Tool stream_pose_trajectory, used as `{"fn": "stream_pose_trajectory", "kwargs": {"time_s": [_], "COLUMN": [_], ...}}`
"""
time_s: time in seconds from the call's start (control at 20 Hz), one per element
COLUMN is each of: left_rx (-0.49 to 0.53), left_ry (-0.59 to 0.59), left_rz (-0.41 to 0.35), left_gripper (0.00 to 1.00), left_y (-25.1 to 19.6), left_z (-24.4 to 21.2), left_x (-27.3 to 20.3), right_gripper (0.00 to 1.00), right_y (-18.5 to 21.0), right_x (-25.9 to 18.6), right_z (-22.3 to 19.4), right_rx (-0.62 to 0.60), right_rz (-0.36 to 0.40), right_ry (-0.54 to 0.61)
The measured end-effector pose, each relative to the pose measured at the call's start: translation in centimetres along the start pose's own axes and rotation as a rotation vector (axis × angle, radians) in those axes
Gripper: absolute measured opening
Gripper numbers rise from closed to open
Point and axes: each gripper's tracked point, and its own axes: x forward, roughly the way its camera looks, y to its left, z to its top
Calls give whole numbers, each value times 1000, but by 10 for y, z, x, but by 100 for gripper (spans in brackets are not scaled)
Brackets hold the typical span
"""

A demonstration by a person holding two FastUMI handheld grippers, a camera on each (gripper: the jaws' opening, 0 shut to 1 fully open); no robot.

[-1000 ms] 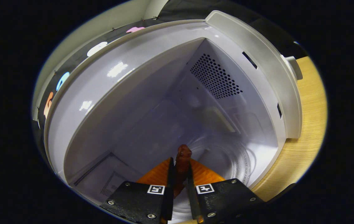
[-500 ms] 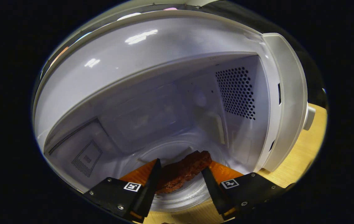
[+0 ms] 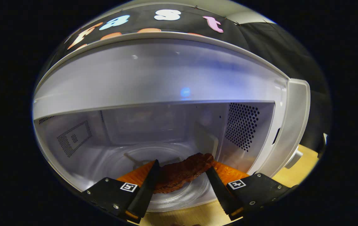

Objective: Open the microwave oven with the left hand, put the food in, and close the microwave oven.

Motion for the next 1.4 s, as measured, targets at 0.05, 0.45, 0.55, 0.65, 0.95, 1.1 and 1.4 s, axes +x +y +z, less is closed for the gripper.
{"fn": "stream_pose_trajectory", "kwargs": {"time_s": [0.05, 0.45, 0.55, 0.65, 0.95, 1.1, 1.4], "left_rx": [-3, -19, -23, -23, -24, -29, -24], "left_ry": [1, 10, 12, 11, 10, 14, 13], "left_rz": [1, -1, 1, 2, -2, -7, -14], "left_gripper": [95, 95, 95, 95, 95, 95, 95], "left_y": [0, 0, 0, 1, 0, -2, -5], "left_z": [1, -3, -4, -3, -4, -7, -7], "left_x": [0, -2, -2, -4, -3, -4, -3], "right_gripper": [89, 91, 92, 94, 94, 95, 95], "right_y": [0, 19, 37, 44, 38, 35, 24], "right_x": [-2, -5, -9, -9, -5, -4, -3], "right_z": [0, -3, -13, -14, -24, -32, -29], "right_rx": [-22, -27, 29, 35, 121, 192, 174], "right_rz": [4, 111, 175, 193, 214, 225, 208], "right_ry": [-12, -7, 38, 40, 128, 200, 190]}}
